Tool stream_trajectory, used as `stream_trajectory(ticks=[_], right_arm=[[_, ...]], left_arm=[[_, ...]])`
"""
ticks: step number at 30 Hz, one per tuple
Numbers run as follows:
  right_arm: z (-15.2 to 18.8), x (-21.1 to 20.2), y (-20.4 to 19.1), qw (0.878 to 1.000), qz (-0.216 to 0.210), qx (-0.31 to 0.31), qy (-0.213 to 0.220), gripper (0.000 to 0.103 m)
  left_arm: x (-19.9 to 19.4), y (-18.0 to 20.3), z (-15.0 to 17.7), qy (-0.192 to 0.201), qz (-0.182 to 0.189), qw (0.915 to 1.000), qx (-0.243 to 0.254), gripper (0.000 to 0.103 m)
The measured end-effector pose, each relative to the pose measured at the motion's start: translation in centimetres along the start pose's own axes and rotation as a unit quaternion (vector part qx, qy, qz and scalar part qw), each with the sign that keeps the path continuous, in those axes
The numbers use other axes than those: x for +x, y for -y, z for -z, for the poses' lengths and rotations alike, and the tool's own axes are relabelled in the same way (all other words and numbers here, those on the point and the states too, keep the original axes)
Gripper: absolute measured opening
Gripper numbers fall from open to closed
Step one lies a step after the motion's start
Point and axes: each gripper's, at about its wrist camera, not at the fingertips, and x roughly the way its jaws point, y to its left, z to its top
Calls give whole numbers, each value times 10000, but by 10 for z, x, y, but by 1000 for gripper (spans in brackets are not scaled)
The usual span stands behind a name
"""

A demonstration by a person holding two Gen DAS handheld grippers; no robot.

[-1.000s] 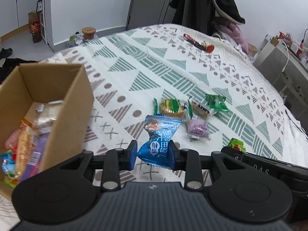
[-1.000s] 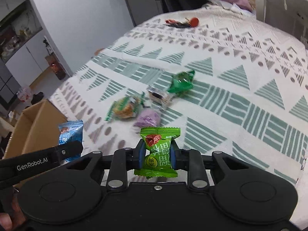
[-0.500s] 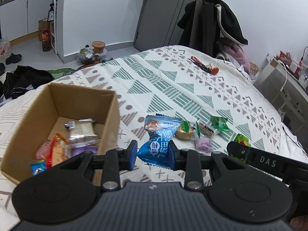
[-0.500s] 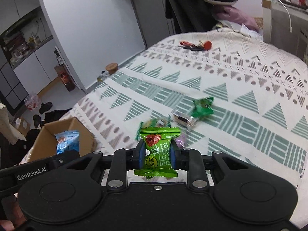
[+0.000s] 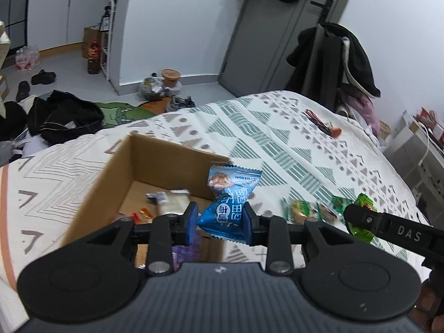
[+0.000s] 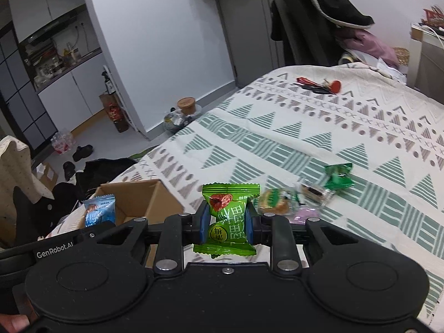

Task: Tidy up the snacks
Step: 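Carry both snacks over the cardboard box and open both tools to drop them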

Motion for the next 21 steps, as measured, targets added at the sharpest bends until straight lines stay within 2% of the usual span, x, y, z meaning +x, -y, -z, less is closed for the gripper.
stream_trajectory(ticks=[13, 20, 21], right_arm=[[-3, 18, -58, 9991, -264, -319, -85, 25], [-5, 36, -86, 9982, -385, -432, -152, 25], [-5, 39, -90, 9981, -394, -437, -166, 25]], left_arm=[[9, -62, -9, 4, -207, 9984, -526, 32], [21, -81, -12, 93, -46, 9974, -709, 32], [22, -83, -12, 150, -53, 9973, -721, 35]])
